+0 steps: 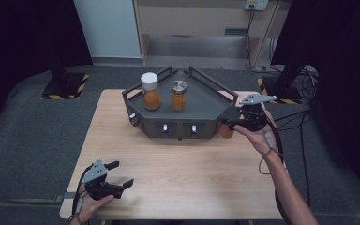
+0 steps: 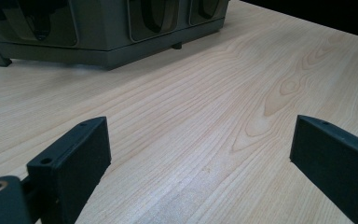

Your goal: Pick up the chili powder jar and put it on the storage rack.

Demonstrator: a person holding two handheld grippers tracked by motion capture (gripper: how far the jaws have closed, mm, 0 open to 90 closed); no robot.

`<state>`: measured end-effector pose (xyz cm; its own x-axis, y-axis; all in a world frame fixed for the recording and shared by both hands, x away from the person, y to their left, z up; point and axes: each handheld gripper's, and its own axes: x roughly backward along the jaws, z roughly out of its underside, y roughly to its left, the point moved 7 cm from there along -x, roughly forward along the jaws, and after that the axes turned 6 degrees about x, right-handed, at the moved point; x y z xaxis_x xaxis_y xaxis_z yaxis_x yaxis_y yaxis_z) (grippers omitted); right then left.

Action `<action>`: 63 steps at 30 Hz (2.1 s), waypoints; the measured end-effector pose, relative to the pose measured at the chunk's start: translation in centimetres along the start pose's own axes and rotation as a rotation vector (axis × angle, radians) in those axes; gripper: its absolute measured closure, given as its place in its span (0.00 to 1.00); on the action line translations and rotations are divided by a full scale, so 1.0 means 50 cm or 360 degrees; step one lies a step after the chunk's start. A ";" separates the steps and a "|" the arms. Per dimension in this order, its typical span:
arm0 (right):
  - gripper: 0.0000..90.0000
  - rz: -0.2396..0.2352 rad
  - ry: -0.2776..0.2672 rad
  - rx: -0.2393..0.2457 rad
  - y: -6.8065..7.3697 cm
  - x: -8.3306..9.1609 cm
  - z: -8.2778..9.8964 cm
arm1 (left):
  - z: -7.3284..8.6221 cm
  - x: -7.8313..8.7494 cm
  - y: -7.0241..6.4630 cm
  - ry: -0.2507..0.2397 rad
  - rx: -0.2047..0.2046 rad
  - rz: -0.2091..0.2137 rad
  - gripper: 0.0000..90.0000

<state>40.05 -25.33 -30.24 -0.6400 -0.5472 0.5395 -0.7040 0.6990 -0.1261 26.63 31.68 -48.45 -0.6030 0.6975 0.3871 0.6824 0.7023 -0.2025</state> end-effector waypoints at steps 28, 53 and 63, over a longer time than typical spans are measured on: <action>0.39 -0.0004 0.0022 0.0040 -0.023 -0.073 -0.157 | 0.000 0.000 -0.001 0.0002 -0.0007 0.0001 0.05; 0.39 0.0167 0.0031 -0.0050 -0.057 -0.173 -0.174 | 0.001 0.001 0.001 -0.0006 -0.0002 0.0008 0.05; 0.39 0.0237 0.0041 -0.0113 -0.067 -0.210 -0.151 | 0.001 0.001 0.001 -0.0008 -0.0002 0.0011 0.05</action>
<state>51.48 -18.45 -29.20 -0.7268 -0.4237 0.5406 -0.5778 0.8028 -0.1475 26.64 31.77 -48.49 -0.6003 0.7032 0.3810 0.6871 0.6973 -0.2043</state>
